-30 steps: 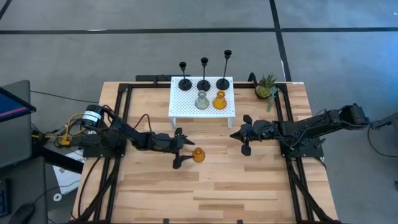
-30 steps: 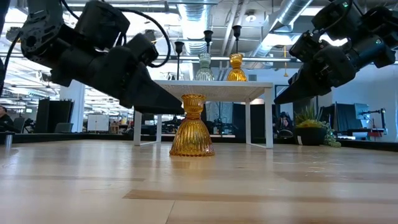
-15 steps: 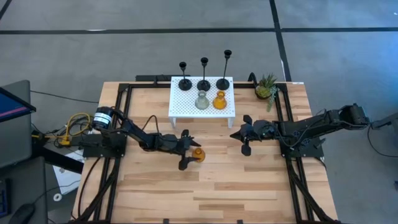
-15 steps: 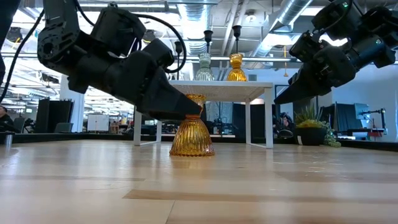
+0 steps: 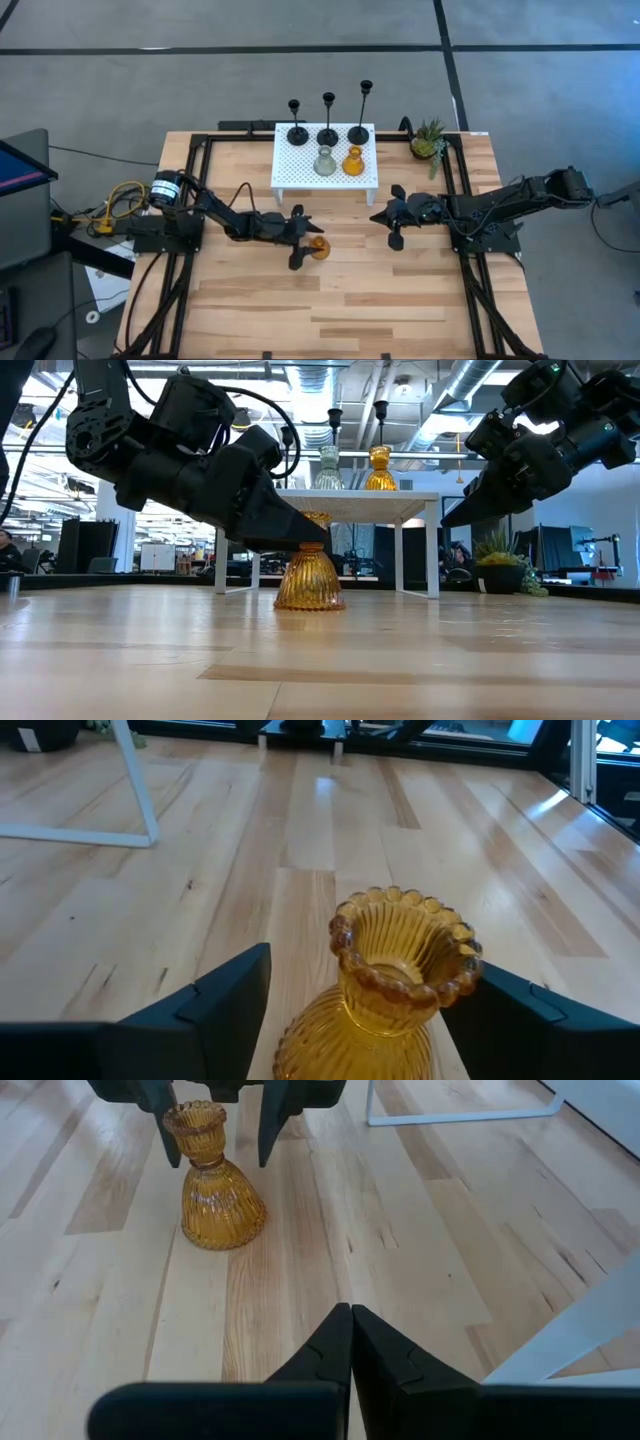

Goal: Pick & Place candle stick holders
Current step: Put the orange candle holder on the white shelf

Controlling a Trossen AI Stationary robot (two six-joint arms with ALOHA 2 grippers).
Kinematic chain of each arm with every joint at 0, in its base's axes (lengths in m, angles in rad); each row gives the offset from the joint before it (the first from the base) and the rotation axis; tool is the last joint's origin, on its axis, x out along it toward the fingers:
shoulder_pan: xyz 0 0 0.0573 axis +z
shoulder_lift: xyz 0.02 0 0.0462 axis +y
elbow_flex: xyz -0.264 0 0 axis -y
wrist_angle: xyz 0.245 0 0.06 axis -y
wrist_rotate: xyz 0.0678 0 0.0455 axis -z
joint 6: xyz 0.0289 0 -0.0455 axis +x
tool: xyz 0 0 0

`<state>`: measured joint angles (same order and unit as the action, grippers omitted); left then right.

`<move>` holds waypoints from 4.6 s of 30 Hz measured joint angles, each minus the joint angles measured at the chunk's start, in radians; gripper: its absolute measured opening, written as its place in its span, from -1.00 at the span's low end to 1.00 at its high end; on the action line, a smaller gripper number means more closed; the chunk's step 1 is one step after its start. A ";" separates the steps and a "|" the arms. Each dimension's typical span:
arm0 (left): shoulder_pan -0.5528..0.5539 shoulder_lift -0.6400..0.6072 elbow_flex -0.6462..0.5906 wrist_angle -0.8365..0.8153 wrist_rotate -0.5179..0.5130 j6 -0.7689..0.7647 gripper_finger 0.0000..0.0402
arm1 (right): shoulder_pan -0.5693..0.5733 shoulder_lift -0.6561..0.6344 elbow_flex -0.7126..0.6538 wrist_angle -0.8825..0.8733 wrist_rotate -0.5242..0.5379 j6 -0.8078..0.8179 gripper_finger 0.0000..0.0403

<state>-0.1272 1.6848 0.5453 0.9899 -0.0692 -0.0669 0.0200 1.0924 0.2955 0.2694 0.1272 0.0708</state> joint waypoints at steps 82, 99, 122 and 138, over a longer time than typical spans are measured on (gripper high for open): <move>0.348 -0.631 0.229 -0.791 -0.361 -0.020 -0.32 | -0.002 0.000 0.001 -0.029 0.005 0.000 -1.00; 0.440 -0.541 0.231 -0.757 -0.252 -0.106 -0.26 | -0.002 0.000 0.001 -0.029 0.005 0.000 -1.00; 0.420 -0.540 0.230 -0.762 -0.231 -0.095 -0.24 | -0.002 0.000 0.000 -0.030 0.005 0.000 -1.00; 0.420 -0.540 0.229 -0.779 -0.233 -0.095 -0.23 | -0.002 0.000 0.000 -0.030 0.004 0.000 -1.00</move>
<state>0.2928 1.1446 0.7746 0.2111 -0.3027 -0.1619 0.0180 1.0927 0.2958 0.2398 0.1314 0.0704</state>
